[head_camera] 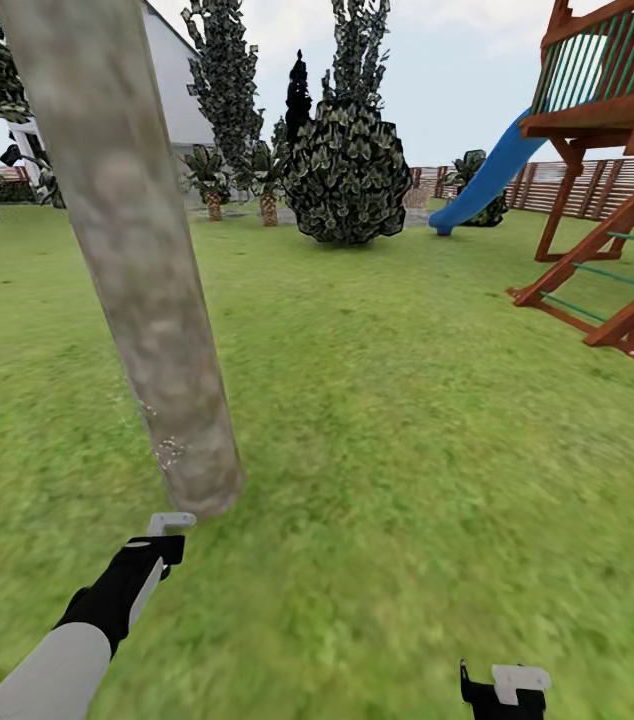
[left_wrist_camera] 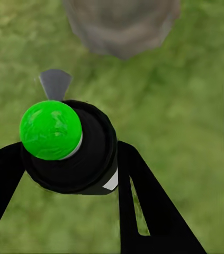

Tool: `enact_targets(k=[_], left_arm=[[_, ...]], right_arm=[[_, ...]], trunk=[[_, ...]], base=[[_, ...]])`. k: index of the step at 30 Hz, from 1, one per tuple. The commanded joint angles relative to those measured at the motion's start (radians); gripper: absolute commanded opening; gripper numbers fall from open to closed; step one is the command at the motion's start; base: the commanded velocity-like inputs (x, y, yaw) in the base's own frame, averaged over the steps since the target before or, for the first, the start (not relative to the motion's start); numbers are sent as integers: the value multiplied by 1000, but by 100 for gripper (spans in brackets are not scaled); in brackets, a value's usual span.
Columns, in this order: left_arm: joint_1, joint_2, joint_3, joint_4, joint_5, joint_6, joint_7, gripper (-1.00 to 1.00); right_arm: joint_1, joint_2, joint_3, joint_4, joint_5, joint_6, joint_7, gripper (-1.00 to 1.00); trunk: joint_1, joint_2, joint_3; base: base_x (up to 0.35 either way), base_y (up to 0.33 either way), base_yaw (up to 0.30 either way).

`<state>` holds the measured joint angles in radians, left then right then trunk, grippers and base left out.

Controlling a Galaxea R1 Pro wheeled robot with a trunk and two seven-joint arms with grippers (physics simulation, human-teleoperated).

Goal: In the garden, pick up the pesticide atomizer on the floor and spray pesticide onto both trees until each tree trunk is fully covered.

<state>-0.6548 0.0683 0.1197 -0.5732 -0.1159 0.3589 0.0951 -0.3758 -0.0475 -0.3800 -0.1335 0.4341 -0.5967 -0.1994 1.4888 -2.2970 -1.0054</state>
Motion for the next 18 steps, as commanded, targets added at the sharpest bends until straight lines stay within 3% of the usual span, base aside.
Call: enact_targets(k=[1,12,18], left_arm=[[0,0,0,0,-1,0,0,-100],[0,-7,0,0,-1,-1,0,-100],[0,-7,0,-6,-2,-1,0,-100]], right_arm=[[0,0,0,0,0,0,0,100],[0,0,1,0,1,0,0,100],[0,0,1,0,2,0,0,100]], trunk=[[0,0,0],[0,0,0],[0,0,0]], base=[[236,-198,6],[236,-197,3],[236,-197,208]])
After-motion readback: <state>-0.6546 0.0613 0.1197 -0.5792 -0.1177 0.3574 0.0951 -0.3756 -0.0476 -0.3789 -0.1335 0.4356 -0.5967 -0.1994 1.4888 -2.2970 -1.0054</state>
